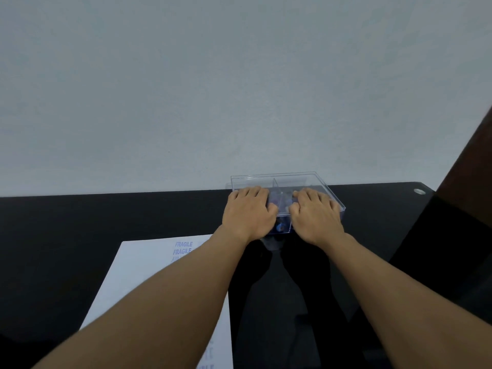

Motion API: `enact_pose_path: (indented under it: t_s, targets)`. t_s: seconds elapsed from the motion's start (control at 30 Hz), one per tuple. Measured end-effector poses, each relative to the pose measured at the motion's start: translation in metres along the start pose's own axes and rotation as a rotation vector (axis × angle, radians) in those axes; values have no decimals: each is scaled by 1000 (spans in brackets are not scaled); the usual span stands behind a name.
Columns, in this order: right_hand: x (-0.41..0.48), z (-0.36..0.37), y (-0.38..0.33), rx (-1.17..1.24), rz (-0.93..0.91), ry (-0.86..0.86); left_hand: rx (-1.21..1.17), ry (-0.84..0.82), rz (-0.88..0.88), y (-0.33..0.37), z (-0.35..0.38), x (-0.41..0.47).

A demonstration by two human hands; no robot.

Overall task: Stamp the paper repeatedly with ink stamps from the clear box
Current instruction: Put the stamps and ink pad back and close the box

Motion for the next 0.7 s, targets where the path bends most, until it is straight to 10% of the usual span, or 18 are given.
enact_pose_path:
  t_s: [0.17, 0.47, 0.7]
  targets:
    - [2, 5, 0, -10, 43, -193, -97, -258, -27, -3, -5, 5]
    - [-83, -38, -47, 257, -40, 161, -289, -235, -146, -40, -62, -90]
    - [-168, 6, -95, 361, -56, -100, -360, -217, -370, -106, -84, -230]
Point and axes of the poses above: each hand's wrist, its own x-axis towards the middle knuckle, its own z-axis out of the palm, y = z × x, the point moved 10 cm from there along x, towards the middle knuckle, and after that the axes turned 4 degrees about -y, right-handed, at the moved point
